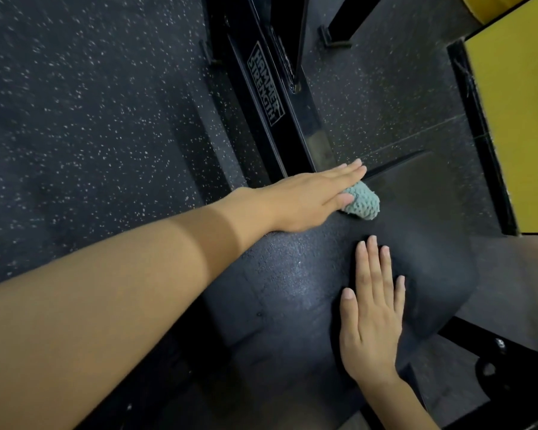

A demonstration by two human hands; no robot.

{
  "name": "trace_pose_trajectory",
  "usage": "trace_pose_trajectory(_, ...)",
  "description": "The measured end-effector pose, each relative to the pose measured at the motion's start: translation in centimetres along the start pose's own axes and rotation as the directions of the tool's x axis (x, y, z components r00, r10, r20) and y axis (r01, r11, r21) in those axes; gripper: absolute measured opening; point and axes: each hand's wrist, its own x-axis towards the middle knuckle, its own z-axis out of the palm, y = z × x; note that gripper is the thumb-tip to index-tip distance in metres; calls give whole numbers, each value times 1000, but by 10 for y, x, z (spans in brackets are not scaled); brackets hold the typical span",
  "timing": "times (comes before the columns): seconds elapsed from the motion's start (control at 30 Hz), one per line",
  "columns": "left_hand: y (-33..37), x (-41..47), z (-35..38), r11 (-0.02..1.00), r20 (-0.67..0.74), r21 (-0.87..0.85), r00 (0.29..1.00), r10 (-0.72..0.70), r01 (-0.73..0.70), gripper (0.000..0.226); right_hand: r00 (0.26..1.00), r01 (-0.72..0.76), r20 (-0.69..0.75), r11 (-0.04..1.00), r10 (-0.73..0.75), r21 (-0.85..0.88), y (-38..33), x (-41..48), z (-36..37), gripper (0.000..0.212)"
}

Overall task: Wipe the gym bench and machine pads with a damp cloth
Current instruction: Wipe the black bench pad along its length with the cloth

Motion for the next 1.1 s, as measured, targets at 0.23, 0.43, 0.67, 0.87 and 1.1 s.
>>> trace_pose_trajectory(0.23,-4,-29,-3,1000,18,-11,1000,20,-20,55,999,-1,53,1000,0,20,0,-1,-4,56)
trace_pose_trajectory(0.43,-12,-65,-3,999,-15,-49,1000,2,-3,55,994,78,76,997,-80,28,-48,-14,4,58)
trace_pose_trajectory(0.67,-24,-121,-4,993,-16,-99,997,-71,69,55,971,210,120,978,-207,-7,-110,-47,15,58)
trace_pose_trajectory(0.87,-24,-130,-3,990,-14,-52,992,-129,128,55,974,195,126,979,-187,-60,-115,-49,19,56)
trace_pose_trajectory(1.1,-14,-76,0,995,-53,-64,995,-82,78,53,969,220,126,974,-213,-48,-115,-49,18,57)
